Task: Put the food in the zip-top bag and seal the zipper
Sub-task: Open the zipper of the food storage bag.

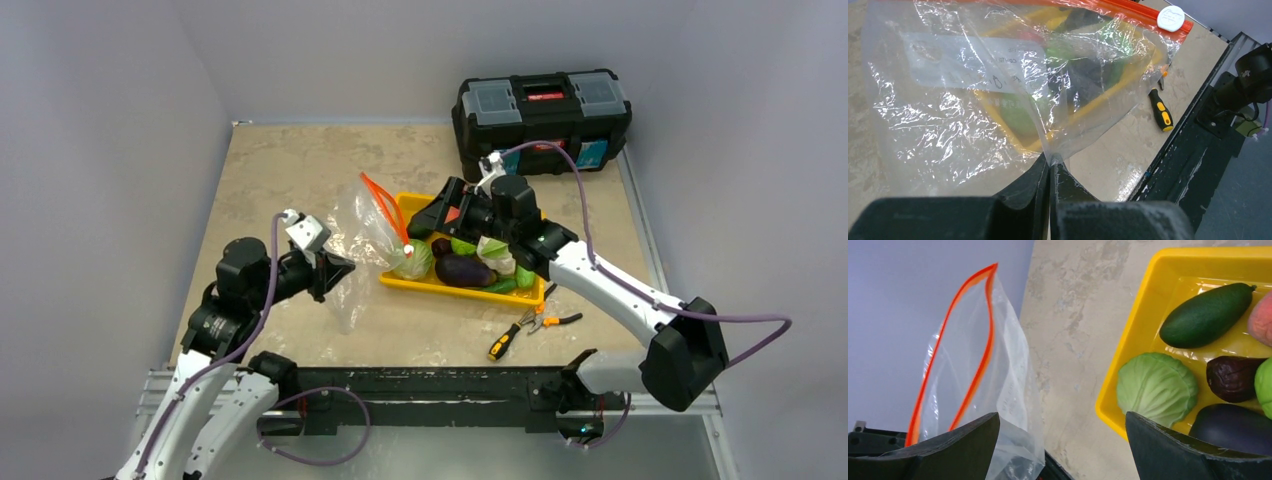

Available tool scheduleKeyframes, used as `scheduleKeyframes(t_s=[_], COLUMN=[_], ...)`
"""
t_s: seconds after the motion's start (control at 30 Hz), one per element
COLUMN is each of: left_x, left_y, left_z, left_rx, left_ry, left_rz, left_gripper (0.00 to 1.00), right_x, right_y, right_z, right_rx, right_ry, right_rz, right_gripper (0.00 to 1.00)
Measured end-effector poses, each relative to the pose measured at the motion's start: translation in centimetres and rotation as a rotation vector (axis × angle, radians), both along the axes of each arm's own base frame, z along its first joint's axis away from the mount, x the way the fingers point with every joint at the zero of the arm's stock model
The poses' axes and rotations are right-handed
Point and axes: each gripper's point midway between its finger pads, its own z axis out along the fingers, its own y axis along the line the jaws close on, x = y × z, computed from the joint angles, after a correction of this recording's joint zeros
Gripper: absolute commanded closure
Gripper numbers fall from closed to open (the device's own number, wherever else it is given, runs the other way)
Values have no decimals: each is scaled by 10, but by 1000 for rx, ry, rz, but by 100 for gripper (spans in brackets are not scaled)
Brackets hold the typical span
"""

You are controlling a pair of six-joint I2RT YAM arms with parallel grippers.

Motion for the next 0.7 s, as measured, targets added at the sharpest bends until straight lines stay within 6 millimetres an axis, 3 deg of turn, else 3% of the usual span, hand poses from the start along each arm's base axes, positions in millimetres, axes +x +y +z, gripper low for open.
scheduleKeyframes(t_s=[0.2, 0.4, 0.47, 0.7], left_x=[-7, -11, -11, -13], left_y=[-9, -14, -16, -18], left_z=[-2, -5, -8, -14], left_rx=[12, 20, 25, 37], left_ry=[0, 5, 18, 46], left_rz=[-56, -88, -94, -106], left_gripper=[100, 100, 100, 100], right_x=[4, 16, 15, 1], right_y=[7, 19, 27, 42], right_z=[21, 60, 57, 19], right_rx=[32, 64, 67, 27], right_ry=[-32, -113, -109, -35], right_rz=[19, 45, 70, 128], right_gripper=[3, 16, 18, 25])
